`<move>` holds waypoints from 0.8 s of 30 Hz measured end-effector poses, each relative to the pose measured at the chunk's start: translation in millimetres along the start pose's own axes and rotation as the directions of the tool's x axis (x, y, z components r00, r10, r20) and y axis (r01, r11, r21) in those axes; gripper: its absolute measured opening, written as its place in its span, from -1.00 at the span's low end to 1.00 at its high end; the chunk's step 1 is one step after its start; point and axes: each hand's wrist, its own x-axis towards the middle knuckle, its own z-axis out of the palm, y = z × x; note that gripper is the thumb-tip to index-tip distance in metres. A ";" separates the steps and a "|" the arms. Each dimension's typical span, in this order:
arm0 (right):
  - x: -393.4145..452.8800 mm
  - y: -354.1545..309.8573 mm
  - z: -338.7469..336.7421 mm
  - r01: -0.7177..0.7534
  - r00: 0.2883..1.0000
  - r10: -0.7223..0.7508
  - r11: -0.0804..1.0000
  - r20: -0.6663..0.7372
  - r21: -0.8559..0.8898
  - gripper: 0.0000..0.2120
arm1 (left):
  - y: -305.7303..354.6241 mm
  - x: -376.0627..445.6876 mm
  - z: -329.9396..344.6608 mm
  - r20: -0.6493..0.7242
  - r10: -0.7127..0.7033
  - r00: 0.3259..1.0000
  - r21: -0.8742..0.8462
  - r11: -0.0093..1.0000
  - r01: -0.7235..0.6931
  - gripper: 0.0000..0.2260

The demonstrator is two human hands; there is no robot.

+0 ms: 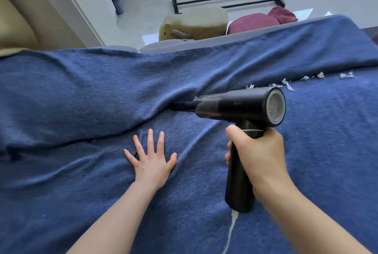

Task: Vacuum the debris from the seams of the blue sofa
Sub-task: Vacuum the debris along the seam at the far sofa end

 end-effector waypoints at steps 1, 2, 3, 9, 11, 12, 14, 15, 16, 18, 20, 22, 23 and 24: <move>2.4 -1.0 0.5 0.002 1.000 -0.002 1.000 -0.001 0.012 -0.85 | -0.3 0.0 0.1 -0.001 -0.002 1.000 0.000 1.000 0.002 -0.33; 4.6 -1.9 1.7 -0.001 1.000 0.001 1.000 0.002 0.018 -0.85 | 0.1 -0.3 0.8 -0.002 -0.002 1.000 -0.002 1.000 0.002 -0.33; 6.2 -2.9 3.7 0.000 1.000 0.000 1.000 0.003 0.017 -0.84 | 0.8 -0.9 1.3 -0.005 -0.002 1.000 -0.005 1.000 0.002 -0.33; 11.1 -0.6 14.4 0.035 0.999 -0.034 0.999 0.006 -0.021 -0.86 | 1.7 0.1 2.4 -0.002 -0.012 1.000 0.007 1.000 0.012 -0.33; 13.0 0.0 5.3 0.046 0.999 -0.046 0.998 -0.011 -0.040 -0.86 | 1.3 0.2 3.3 -0.004 -0.023 1.000 0.018 1.000 0.023 -0.33; 15.1 -0.2 -1.1 0.056 0.998 -0.057 0.997 -0.026 -0.050 -0.87 | 1.6 0.7 3.4 -0.007 -0.025 1.000 0.021 0.999 0.026 -0.33; 20.5 0.0 -13.3 0.065 0.996 -0.068 0.996 -0.053 -0.054 -0.88 | 2.0 0.9 3.3 0.000 -0.029 1.000 0.022 0.999 0.029 -0.34; 23.5 0.1 -17.7 0.064 0.996 -0.066 0.997 -0.056 -0.046 -0.87 | 2.3 1.0 2.9 0.005 -0.032 0.999 0.017 0.999 0.032 -0.34; 25.5 -0.5 -21.6 0.057 0.997 -0.059 0.998 -0.053 -0.037 -0.87 | 3.9 0.3 1.9 0.009 -0.039 0.999 0.013 0.999 0.039 -0.34; 27.4 -1.1 -24.8 0.047 0.998 -0.048 0.998 -0.039 -0.030 -0.87 | 7.8 -0.2 1.4 0.011 -0.058 0.998 -0.005 0.998 0.058 -0.35; 26.4 -1.4 -29.5 0.058 0.998 -0.059 0.997 -0.030 -0.048 -0.87 | 13.7 -2.0 1.6 0.005 -0.080 0.997 -0.026 0.996 0.080 -0.36; 24.6 -2.0 -38.4 0.090 0.995 -0.092 0.992 -0.023 -0.092 -0.87 | 18.9 -4.5 1.7 -0.002 -0.100 0.995 -0.042 0.994 0.100 -0.36; 23.8 -1.8 -44.3 0.105 0.994 -0.108 0.987 -0.020 -0.120 -0.86 | 20.9 -5.2 1.7 -0.002 -0.108 0.994 -0.053 0.993 0.108 -0.37; 23.2 -1.1 -50.2 0.115 0.993 -0.118 0.983 -0.017 -0.144 -0.85 | 22.0 -5.3 1.9 0.001 -0.116 0.993 -0.069 0.991 0.116 -0.37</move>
